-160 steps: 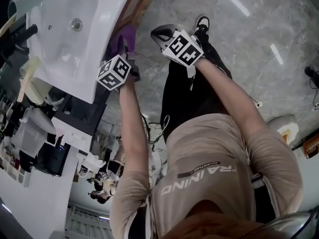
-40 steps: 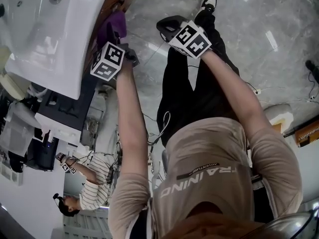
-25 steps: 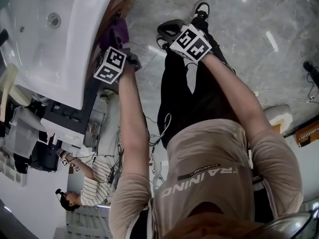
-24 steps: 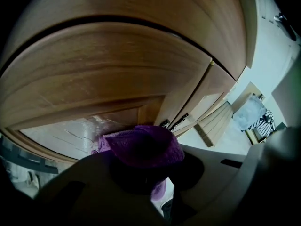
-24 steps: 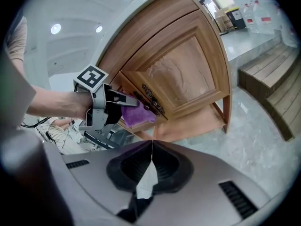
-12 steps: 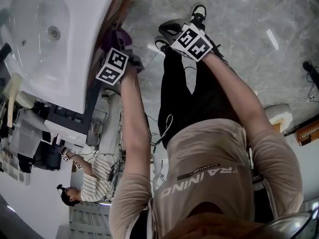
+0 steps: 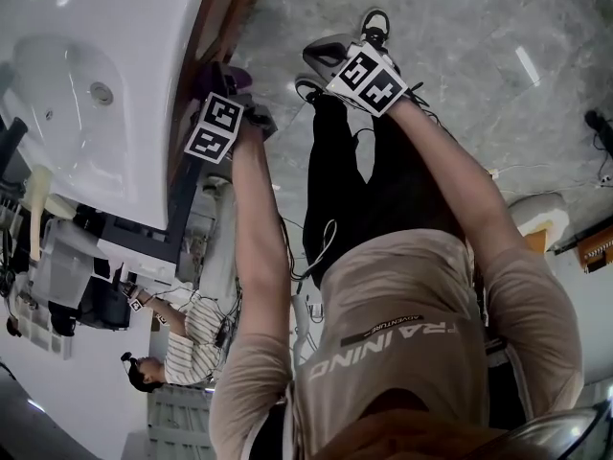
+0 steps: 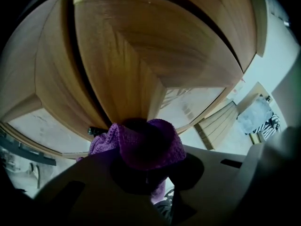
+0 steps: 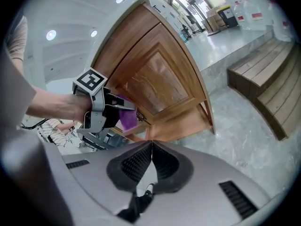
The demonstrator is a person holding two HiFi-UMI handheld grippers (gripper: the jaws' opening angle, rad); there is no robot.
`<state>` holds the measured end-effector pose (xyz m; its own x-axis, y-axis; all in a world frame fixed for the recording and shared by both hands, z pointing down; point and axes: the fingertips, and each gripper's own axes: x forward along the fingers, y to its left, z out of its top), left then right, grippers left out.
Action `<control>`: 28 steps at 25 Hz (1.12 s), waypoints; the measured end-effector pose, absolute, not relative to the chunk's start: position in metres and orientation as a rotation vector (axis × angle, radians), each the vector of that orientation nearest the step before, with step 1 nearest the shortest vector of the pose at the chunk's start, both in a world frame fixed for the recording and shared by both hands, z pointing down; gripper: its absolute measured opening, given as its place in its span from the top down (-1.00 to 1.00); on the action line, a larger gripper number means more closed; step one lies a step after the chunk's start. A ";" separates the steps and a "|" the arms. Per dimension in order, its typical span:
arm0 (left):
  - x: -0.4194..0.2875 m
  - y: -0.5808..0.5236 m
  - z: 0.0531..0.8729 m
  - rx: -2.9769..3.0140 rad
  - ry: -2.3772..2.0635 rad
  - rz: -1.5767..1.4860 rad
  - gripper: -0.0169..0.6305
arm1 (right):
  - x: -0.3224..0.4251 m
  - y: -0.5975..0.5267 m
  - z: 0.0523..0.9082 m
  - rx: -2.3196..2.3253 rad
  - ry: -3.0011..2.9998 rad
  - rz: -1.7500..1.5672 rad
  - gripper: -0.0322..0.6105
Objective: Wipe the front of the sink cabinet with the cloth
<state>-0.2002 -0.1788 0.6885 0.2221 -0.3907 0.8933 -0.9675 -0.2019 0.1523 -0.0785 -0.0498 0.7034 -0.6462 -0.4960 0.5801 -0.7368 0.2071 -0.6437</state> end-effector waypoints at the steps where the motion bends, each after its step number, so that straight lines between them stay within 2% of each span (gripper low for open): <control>1: -0.197 -0.180 0.689 1.723 -1.271 0.942 0.80 | -0.073 -0.049 0.704 1.175 -2.232 1.412 0.86; 6: -0.169 -0.184 0.692 1.802 -1.188 0.996 0.80 | -0.058 -0.042 0.707 1.197 -2.216 1.444 0.86; 12: -0.124 -0.202 0.699 1.794 -1.188 0.920 0.80 | -0.048 -0.034 0.709 1.207 -2.205 1.461 0.86; 28: -0.011 -0.213 0.668 1.980 -1.018 0.862 0.80 | -0.011 -0.049 0.700 1.275 -2.219 1.462 0.86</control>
